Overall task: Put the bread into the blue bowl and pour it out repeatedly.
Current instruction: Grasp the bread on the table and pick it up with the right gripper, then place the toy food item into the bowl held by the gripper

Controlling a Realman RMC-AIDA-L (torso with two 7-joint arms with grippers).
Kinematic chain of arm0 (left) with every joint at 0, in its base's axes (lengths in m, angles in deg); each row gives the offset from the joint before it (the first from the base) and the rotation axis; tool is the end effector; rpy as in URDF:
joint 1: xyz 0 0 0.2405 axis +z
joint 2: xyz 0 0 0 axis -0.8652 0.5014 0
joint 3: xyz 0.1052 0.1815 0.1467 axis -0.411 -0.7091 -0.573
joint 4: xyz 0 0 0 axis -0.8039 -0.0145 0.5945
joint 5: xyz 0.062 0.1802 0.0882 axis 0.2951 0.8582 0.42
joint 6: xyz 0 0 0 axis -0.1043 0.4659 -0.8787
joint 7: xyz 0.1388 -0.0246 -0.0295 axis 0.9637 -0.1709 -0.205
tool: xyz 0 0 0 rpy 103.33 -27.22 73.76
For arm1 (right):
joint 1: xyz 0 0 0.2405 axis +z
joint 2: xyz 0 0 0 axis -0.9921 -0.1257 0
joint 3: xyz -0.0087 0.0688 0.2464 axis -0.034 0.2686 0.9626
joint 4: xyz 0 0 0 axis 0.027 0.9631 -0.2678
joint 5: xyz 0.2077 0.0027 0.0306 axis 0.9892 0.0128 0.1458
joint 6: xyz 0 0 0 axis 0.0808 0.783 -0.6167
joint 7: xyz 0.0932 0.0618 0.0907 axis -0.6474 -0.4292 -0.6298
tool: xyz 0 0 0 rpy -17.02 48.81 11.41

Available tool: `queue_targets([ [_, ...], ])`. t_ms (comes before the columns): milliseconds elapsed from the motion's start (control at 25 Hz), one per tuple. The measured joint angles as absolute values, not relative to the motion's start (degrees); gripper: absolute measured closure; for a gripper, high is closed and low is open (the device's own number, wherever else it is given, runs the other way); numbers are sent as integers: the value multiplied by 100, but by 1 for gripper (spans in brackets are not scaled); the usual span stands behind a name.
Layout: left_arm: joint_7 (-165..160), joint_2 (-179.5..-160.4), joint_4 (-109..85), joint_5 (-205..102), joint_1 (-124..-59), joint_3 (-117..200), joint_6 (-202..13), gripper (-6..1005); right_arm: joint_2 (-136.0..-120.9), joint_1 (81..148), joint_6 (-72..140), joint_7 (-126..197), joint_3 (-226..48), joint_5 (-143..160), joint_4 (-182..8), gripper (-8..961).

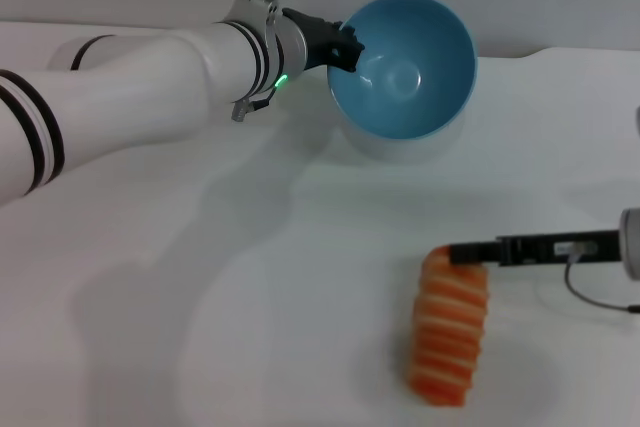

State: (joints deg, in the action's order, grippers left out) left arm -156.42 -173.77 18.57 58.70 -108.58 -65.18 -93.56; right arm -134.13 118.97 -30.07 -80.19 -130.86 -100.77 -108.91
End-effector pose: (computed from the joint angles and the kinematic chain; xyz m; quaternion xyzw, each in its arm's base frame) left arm -0.1744 0.4473 -0.0983 -0.8629 -0.2864 -0.0732 0.4100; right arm 0.2822 0.3356 -0.0596 -0.8303 0.5422 0.1114 0.0644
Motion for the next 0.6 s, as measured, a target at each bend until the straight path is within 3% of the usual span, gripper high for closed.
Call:
queue_targets([
  [600, -15587, -17333, 1844, 5871, -10905, -6476, -9973, 1000, -13407, 11708, -3551, -7970, -13067, -9419, -12867, 839],
])
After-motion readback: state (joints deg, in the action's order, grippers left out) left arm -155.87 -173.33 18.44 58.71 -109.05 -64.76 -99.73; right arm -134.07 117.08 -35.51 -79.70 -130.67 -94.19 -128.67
